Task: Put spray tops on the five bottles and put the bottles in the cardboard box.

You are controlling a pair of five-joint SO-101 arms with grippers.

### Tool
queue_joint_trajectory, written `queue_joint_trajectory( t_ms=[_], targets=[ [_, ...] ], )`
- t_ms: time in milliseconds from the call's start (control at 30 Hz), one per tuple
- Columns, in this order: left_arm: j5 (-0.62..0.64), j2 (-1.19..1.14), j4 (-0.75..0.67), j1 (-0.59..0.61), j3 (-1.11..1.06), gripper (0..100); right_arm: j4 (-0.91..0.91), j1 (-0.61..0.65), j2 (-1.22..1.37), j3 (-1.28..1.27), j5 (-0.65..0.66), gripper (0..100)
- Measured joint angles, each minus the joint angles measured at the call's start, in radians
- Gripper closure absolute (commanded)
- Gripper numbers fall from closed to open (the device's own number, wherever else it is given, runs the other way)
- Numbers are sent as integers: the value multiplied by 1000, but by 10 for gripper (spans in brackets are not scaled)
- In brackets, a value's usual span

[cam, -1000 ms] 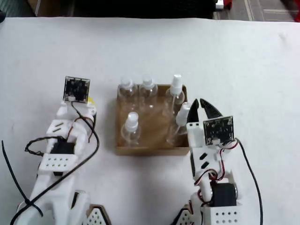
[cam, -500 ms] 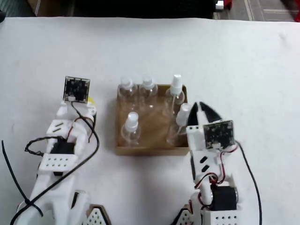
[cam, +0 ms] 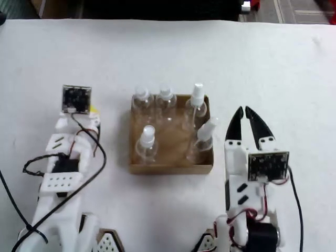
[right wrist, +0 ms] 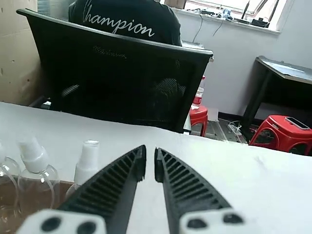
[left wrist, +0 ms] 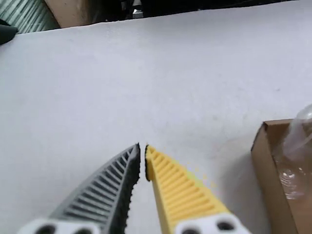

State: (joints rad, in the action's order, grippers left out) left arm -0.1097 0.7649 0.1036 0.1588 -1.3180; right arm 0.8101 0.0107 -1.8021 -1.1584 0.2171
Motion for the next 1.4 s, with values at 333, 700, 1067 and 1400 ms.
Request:
queue_joint_trajectory(
  t_ms=[333, 700, 1067, 1400],
  targets=[
    [0, 253, 517, 92, 313, 977, 339, 6, -11, 509, 0, 981],
    [0, 976, 954, 94, 618, 977, 565, 5, -11, 694, 0, 981],
    [0, 1057, 1254, 3, 689, 976, 875, 6, -11, 918, 2, 981],
    [0, 1057, 1306, -44, 592, 976, 784, 6, -11, 755, 2, 980]
  ],
)
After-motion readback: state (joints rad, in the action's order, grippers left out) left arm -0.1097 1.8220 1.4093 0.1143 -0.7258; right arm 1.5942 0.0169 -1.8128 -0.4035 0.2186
